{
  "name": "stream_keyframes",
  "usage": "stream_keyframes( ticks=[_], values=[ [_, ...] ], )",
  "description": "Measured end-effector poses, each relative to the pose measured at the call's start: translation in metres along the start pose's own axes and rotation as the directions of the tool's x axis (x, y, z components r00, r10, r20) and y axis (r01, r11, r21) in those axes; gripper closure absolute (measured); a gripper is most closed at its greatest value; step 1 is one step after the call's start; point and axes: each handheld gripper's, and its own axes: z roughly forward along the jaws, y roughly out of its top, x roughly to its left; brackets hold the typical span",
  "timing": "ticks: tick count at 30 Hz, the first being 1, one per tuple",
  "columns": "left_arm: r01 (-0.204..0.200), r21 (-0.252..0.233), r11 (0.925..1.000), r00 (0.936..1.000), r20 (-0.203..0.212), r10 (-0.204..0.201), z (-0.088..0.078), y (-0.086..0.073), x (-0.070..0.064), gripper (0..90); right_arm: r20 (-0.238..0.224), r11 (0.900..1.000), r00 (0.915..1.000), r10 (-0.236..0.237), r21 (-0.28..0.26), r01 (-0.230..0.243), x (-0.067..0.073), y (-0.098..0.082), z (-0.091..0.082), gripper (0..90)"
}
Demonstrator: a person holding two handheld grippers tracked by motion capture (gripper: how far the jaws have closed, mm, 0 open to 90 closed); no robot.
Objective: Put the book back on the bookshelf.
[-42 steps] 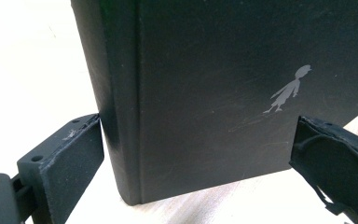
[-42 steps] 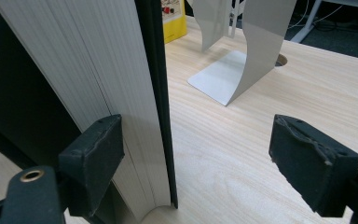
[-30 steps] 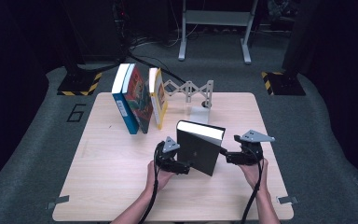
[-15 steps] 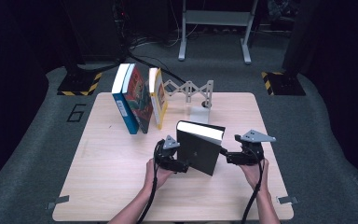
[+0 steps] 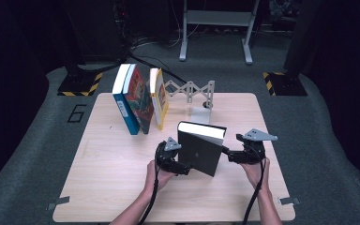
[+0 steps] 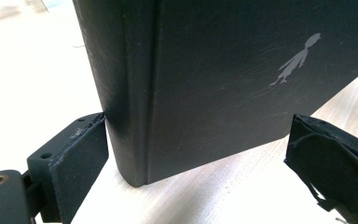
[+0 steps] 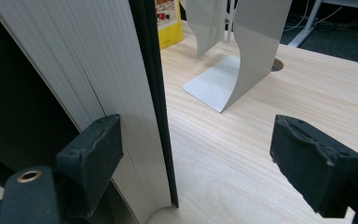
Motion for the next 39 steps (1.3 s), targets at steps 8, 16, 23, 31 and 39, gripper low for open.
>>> stream_keyframes(
  ticks=[8,16,23,31,39],
  values=[
    [0.008,-0.002,1.0,1.0,0.003,-0.008,-0.001,-0.002,-0.002,5.9,-0.005,1.0,1.0,-0.002,0.005,0.002,-0.004,0.002,0.002,16.0],
    [0.003,-0.024,0.9997,1.0,-0.007,-0.003,0.001,0.002,0.006,8.4,-0.003,1.0,1.0,-0.003,-0.015,0.003,0.003,-0.001,-0.006,15.1],
    [-0.003,-0.023,0.9997,0.9999,0.015,0.003,0.001,0.004,0.008,12.1,-0.004,1.0,0.9999,0.017,-0.006,-0.017,0.004,-0.005,-0.004,15.6],
    [0.011,-0.023,0.9997,0.9999,0.006,-0.011,-0.001,0.002,0.005,13.0,0.004,0.999,0.9995,0.03,0.018,-0.03,0.001,-0.005,0.003,16.9],
    [0.013,-0.029,0.9995,0.9998,-0.011,-0.014,-0.006,-0.003,0.001,13.1,-0.003,1.0,0.9998,0.021,0.022,-0.021,0.0,-0.002,0.006,17.3]
  ],
)
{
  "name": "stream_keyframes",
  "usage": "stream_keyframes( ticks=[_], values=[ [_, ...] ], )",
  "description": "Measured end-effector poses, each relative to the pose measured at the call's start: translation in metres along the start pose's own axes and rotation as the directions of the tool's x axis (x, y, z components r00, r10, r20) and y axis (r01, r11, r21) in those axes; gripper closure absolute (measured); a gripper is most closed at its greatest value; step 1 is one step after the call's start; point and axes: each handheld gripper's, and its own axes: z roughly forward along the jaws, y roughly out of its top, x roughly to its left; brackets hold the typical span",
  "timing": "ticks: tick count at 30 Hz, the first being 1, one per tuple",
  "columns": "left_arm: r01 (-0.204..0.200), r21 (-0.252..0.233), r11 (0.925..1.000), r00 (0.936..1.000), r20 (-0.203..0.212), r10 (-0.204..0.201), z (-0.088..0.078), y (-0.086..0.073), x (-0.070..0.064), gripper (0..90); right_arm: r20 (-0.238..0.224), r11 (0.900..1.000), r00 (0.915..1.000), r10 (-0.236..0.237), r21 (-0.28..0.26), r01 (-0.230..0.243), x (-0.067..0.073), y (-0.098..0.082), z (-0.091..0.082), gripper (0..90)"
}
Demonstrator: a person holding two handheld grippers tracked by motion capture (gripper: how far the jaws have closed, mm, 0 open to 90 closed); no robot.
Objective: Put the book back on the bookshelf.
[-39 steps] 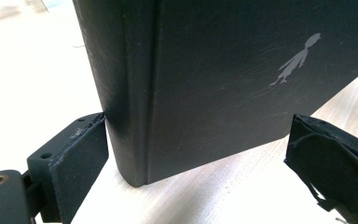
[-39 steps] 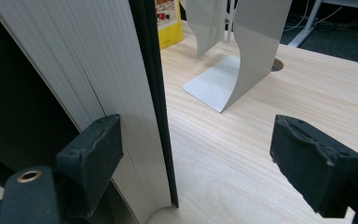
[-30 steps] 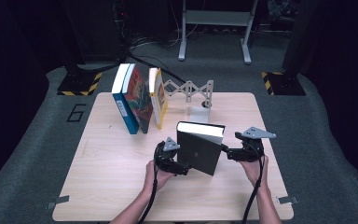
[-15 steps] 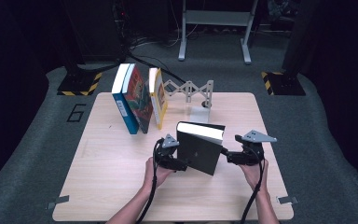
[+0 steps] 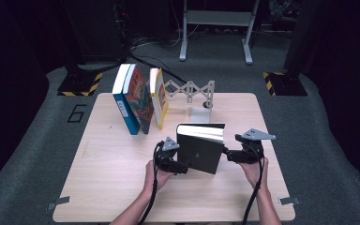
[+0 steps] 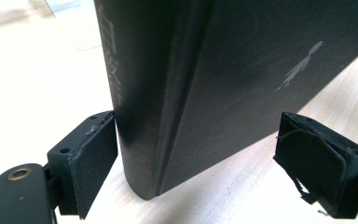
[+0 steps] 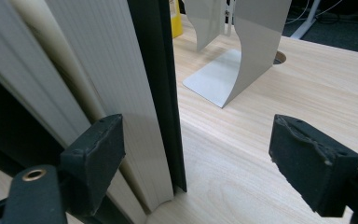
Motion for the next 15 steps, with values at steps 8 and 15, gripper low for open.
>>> stream_keyframes(
  ticks=[8,15],
  values=[
    [-0.01,0.002,1.0,0.9998,0.016,0.01,-0.0027,0.0013,0.0021,13.6,-0.016,1.0,0.9998,-0.008,-0.002,0.008,-0.0026,-0.0008,0.0028,16.1],
    [0.017,-0.004,0.9998,0.9987,0.047,-0.017,0.0046,-0.0003,0.0064,11.9,-0.027,1.0,0.9996,0.009,-0.005,-0.009,-0.0027,-0.0037,0.0029,15.9]
  ],
)
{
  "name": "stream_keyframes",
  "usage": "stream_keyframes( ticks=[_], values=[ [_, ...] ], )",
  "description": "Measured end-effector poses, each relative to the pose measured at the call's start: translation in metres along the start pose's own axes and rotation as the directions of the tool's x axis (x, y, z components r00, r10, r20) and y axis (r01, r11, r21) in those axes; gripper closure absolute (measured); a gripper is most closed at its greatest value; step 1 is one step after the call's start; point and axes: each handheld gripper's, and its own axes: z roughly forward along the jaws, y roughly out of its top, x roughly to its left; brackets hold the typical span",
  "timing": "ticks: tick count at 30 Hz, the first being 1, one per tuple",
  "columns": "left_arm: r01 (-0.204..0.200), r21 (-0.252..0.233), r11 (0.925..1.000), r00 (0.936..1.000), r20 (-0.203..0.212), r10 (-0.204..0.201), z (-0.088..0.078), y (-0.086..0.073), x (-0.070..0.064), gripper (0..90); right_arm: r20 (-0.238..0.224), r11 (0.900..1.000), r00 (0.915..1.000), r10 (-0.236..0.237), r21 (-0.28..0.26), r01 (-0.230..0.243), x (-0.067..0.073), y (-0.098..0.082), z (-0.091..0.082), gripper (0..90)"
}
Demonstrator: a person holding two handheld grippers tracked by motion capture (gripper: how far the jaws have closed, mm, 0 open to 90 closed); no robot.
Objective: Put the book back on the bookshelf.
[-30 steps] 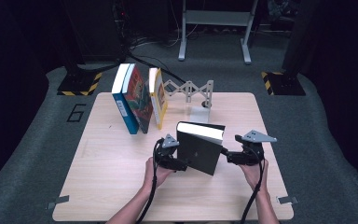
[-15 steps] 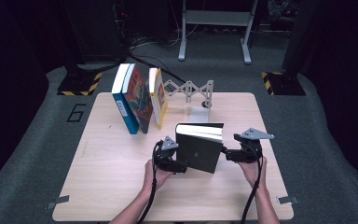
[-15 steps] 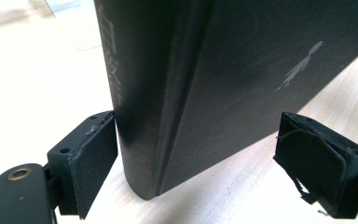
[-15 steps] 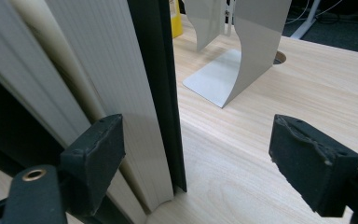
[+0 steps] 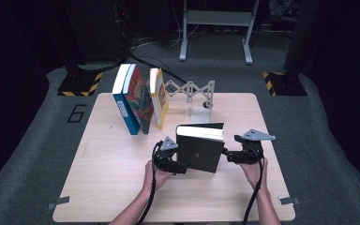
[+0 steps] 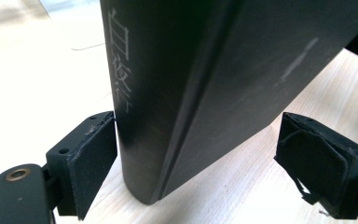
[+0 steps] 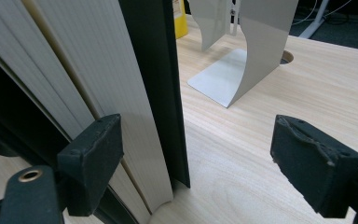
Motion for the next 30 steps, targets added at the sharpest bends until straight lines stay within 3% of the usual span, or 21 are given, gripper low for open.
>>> stream_keyframes(
  ticks=[4,6,8,12,29,30],
  values=[
    [0.026,0.001,0.9997,0.9997,0.001,-0.026,-0.002,-0.001,-0.002,12.0,0.009,1.0,0.9999,-0.006,0.014,0.006,-0.001,0.004,0.002,17.0],
    [0.007,-0.001,1.0,1.0,-0.004,-0.007,-0.002,0.0,0.0,12.0,0.006,1.0,0.9999,-0.01,0.016,0.01,-0.001,0.005,0.003,17.1],
    [0.023,0.001,0.9997,0.9997,-0.005,-0.023,-0.002,0.0,-0.002,12.3,0.003,1.0,1.0,-0.003,0.021,0.003,-0.002,0.006,0.004,16.9],
    [0.006,0.008,0.9999,0.9996,-0.028,-0.006,-0.003,0.0,-0.004,12.3,0.009,0.999,0.9998,-0.015,0.03,0.015,-0.002,0.008,0.004,17.3],
    [0.018,0.001,0.9998,0.999,-0.041,-0.018,-0.011,-0.008,-0.012,13.0,-0.001,0.999,0.9998,-0.017,0.036,0.018,-0.003,0.013,0.013,17.9],
    [0.006,0.0,1.0,0.9992,-0.041,-0.006,-0.012,-0.008,-0.011,13.0,-0.003,0.999,0.9999,-0.015,0.032,0.015,-0.003,0.013,0.013,17.5]
  ],
)
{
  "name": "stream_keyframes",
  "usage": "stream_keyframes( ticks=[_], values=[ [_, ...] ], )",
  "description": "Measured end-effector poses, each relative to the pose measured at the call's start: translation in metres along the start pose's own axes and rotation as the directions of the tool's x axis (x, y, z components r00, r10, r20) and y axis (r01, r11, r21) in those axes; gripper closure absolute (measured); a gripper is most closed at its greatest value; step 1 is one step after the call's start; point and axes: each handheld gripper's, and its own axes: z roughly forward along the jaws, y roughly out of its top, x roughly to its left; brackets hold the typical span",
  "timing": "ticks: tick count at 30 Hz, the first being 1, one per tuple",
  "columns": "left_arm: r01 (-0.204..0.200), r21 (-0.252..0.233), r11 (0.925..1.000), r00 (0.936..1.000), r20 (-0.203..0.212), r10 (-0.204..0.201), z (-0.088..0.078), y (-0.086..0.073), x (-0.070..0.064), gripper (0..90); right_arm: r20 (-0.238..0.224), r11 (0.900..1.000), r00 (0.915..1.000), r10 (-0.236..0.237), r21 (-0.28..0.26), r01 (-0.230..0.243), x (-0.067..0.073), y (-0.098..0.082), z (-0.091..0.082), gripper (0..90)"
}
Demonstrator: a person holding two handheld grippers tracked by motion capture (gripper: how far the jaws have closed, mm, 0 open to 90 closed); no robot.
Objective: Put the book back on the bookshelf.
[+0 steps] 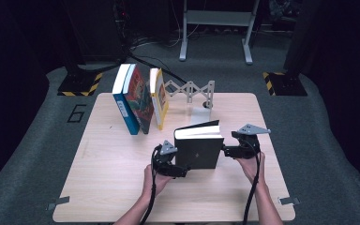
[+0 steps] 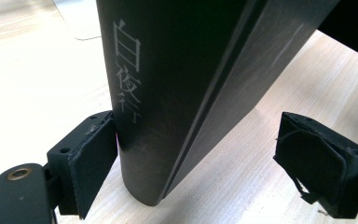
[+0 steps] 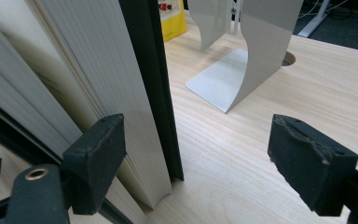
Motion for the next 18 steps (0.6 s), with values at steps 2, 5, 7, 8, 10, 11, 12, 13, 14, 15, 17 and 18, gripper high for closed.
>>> stream_keyframes(
  ticks=[2,5,7,8,10,11,12,13,14,15,17,18],
  values=[
    [-0.004,-0.007,1.0,1.0,0.002,0.004,-0.001,-0.002,0.0,13.1,-0.004,1.0,1.0,0.007,-0.003,-0.007,-0.001,0.0,0.001,17.3],
    [0.006,-0.017,0.9998,0.9997,0.023,-0.006,-0.003,-0.003,0.006,13.5,-0.005,1.0,1.0,0.006,-0.002,-0.006,-0.001,-0.001,0.001,16.3],
    [0.018,-0.03,0.9994,0.9995,0.026,-0.017,-0.005,-0.001,0.011,12.0,-0.002,1.0,1.0,0.003,0.001,-0.003,0.0,0.0,0.001,16.4],
    [0.022,-0.033,0.9992,0.9993,0.032,-0.021,-0.006,0.001,0.014,11.5,-0.002,1.0,1.0,0.002,0.001,-0.002,0.0,-0.001,0.0,16.4],
    [-0.001,-0.052,0.9987,0.9993,0.038,0.003,-0.008,0.007,0.017,9.6,-0.005,1.0,1.0,0.005,0.0,-0.005,0.0,-0.001,0.0,16.2],
    [-0.008,-0.061,0.9981,0.9991,0.041,0.011,-0.01,0.009,0.017,8.9,-0.003,1.0,1.0,0.009,0.001,-0.009,0.001,-0.002,-0.001,16.3],
    [-0.016,-0.071,0.9973,0.9988,0.046,0.019,-0.011,0.012,0.017,8.9,-0.002,1.0,1.0,0.002,-0.005,-0.003,0.001,-0.003,-0.001,16.6],
    [-0.025,-0.078,0.9967,0.9985,0.046,0.028,-0.01,0.014,0.017,9.0,-0.006,1.0,1.0,0.004,-0.011,-0.004,0.001,-0.004,-0.001,16.3],
    [-0.044,-0.081,0.9957,0.9975,0.052,0.048,-0.01,0.017,0.018,9.0,-0.007,1.0,0.9999,0.014,-0.012,-0.014,0.0,-0.004,-0.001,16.4],
    [-0.051,-0.079,0.9955,0.9963,0.065,0.056,-0.01,0.021,0.018,9.1,-0.006,1.0,0.9999,0.015,-0.014,-0.015,0.0,-0.004,-0.001,16.7],
    [-0.077,-0.096,0.9924,0.9938,0.073,0.084,-0.007,0.027,0.016,10.9,-0.01,1.0,0.9998,0.018,-0.013,-0.018,0.0,-0.004,0.0,16.8],
    [-0.094,-0.102,0.9904,0.9906,0.091,0.103,-0.006,0.03,0.016,13.2,-0.01,1.0,0.9999,0.012,-0.014,-0.012,0.0,-0.004,0.0,17.0]
  ],
)
